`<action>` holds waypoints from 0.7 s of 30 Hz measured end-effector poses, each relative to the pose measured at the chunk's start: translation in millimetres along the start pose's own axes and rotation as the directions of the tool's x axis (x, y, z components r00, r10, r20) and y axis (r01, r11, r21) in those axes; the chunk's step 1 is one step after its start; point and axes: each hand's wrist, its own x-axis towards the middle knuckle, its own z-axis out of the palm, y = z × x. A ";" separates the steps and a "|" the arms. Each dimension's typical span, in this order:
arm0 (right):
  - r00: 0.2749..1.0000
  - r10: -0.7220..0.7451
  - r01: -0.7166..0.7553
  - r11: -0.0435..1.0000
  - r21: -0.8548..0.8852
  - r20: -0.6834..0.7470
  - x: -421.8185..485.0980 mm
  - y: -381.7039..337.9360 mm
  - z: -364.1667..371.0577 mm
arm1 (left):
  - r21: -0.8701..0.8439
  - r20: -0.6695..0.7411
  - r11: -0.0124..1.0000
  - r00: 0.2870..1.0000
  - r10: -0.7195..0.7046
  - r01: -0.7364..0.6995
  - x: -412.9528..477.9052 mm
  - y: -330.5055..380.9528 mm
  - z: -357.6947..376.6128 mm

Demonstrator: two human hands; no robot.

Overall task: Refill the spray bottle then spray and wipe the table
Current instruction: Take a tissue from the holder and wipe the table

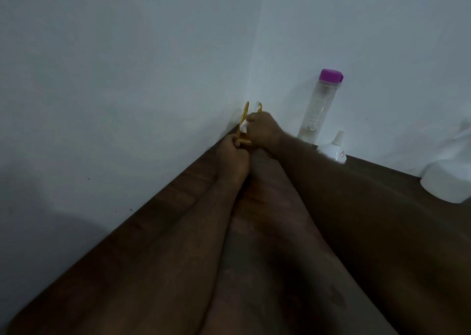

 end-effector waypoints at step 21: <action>0.996 0.031 0.015 0.855 0.518 -0.081 -31.3 2.0 -44.1 | -0.053 -0.143 0.951 0.945 0.293 -0.303 -9.9 11.0 -1.3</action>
